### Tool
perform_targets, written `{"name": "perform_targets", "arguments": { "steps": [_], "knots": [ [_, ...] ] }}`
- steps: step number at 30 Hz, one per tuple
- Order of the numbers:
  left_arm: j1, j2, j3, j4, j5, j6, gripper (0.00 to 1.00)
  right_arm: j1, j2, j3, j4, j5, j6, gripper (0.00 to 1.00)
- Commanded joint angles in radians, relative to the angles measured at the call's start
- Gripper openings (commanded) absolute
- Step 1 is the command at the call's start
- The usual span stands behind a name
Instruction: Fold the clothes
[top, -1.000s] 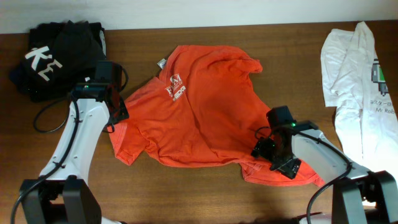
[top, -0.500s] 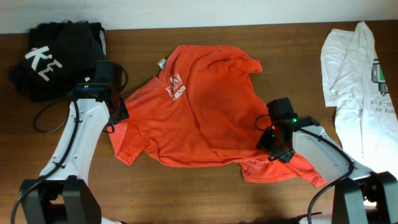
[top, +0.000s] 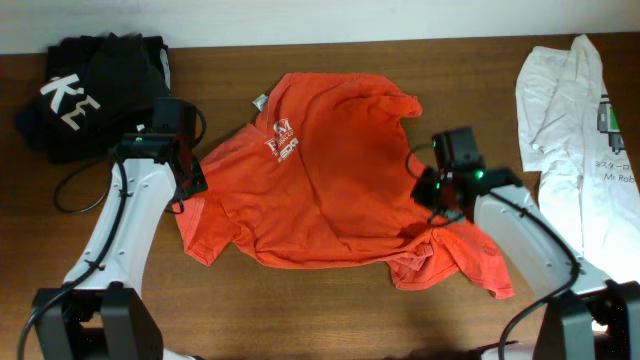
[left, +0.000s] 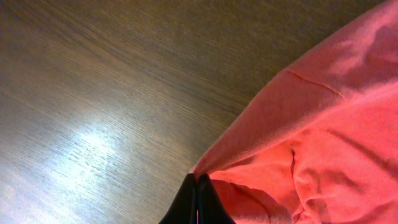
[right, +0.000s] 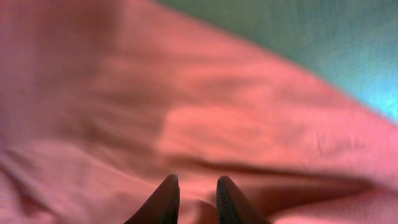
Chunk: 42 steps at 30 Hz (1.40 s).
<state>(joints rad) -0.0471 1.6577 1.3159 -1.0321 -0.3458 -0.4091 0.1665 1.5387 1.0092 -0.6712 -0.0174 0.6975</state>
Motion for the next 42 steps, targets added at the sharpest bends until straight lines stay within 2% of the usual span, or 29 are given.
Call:
{"name": "perform_targets", "arguments": {
  "steps": [1,2,3,5,6,9,11,13,15,18,22,25,31,36,38,42],
  "knots": [
    [0.005,-0.024,0.013,-0.001,-0.011,-0.002,0.01,-0.044,-0.004,0.159,-0.005,0.022,-0.097,0.25],
    [0.005,-0.024,0.013,-0.001,-0.01,-0.002,0.01,-0.058,-0.004,0.195,-0.044,0.021,-0.101,0.29],
    [0.005,-0.024,0.013,-0.002,-0.01,-0.002,0.01,-0.064,-0.004,0.215,-0.087,0.008,-0.124,0.41],
    [0.005,-0.024,0.013,-0.002,-0.01,-0.002,0.01,-0.065,-0.005,0.229,-0.202,-0.049,-0.167,0.87],
    [0.005,-0.024,0.013,-0.002,-0.01,-0.002,0.05,-0.064,-0.005,0.229,-0.291,-0.122,-0.201,0.88],
    [0.005,-0.024,0.013,0.001,-0.01,-0.002,0.08,-0.043,-0.005,0.229,-0.499,-0.159,-0.306,0.82],
    [0.005,-0.024,0.013,0.001,-0.01,-0.002,0.08,-0.02,-0.005,0.222,-0.587,-0.155,-0.351,0.69],
    [0.004,-0.024,0.013,0.001,-0.01,-0.002,0.08,0.013,-0.005,0.195,-0.617,-0.134,-0.354,0.63],
    [0.005,-0.024,0.013,-0.002,-0.01,-0.002,0.09,0.049,-0.004,0.134,-0.58,-0.098,-0.349,0.65],
    [0.004,-0.024,0.013,-0.006,-0.01,-0.002,0.26,0.048,-0.004,0.037,-0.475,-0.098,-0.333,0.7],
    [0.004,-0.024,0.013,-0.006,-0.01,-0.002,0.33,0.042,-0.002,-0.061,-0.348,-0.105,-0.311,0.69],
    [0.005,-0.024,0.013,-0.002,-0.01,-0.002,0.34,0.042,0.021,-0.069,-0.306,-0.102,-0.312,0.61],
    [0.005,-0.024,0.013,-0.006,-0.01,-0.002,0.34,0.042,0.163,-0.069,-0.265,-0.087,-0.312,0.56],
    [0.005,-0.024,0.013,-0.006,-0.01,-0.002,0.34,0.042,0.167,-0.066,-0.262,-0.075,-0.32,0.49],
    [0.005,-0.024,0.013,-0.006,-0.01,-0.002,0.34,0.042,0.167,-0.06,-0.262,-0.075,-0.32,0.4],
    [0.004,-0.024,0.013,-0.006,-0.01,-0.002,0.34,0.042,0.167,-0.032,-0.285,-0.076,-0.32,0.38]
  ]
}}
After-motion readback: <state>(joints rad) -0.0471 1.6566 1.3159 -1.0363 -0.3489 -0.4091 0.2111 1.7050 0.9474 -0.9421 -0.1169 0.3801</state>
